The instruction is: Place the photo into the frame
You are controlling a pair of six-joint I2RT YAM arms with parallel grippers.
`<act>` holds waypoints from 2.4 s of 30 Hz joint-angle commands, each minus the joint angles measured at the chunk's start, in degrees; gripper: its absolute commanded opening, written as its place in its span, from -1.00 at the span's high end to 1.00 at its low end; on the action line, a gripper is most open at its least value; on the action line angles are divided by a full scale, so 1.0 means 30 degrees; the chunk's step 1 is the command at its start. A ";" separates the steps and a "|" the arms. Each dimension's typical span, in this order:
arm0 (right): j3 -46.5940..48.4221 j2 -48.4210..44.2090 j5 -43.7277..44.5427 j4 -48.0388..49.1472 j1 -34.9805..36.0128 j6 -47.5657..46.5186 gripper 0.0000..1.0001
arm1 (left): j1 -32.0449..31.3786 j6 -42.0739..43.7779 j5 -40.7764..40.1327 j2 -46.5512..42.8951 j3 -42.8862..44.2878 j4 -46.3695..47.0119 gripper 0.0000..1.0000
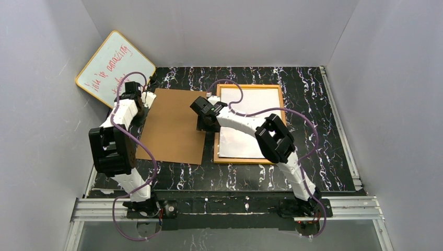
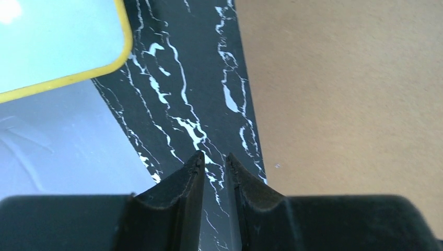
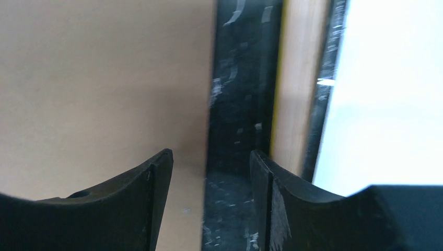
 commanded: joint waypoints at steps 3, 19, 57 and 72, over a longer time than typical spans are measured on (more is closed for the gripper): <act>-0.1202 -0.0579 0.0970 -0.1270 -0.1257 0.0805 -0.31 | 0.0091 -0.0256 -0.1053 0.0116 -0.0569 0.1979 0.59; -0.3239 -0.0603 -0.6183 0.5133 -0.1293 0.3134 -0.53 | -0.0183 -0.0098 0.2322 0.0900 -0.3849 0.0036 0.68; -1.0468 -0.5635 -1.0001 1.4811 -0.1968 0.5562 -0.33 | -0.1196 0.0943 0.5412 -0.0062 0.2768 -0.5482 0.88; -1.0059 -0.5490 -0.7373 1.2229 -0.1769 0.4371 -0.35 | 0.0840 0.5658 -0.2157 -0.0782 -0.4749 0.7389 0.93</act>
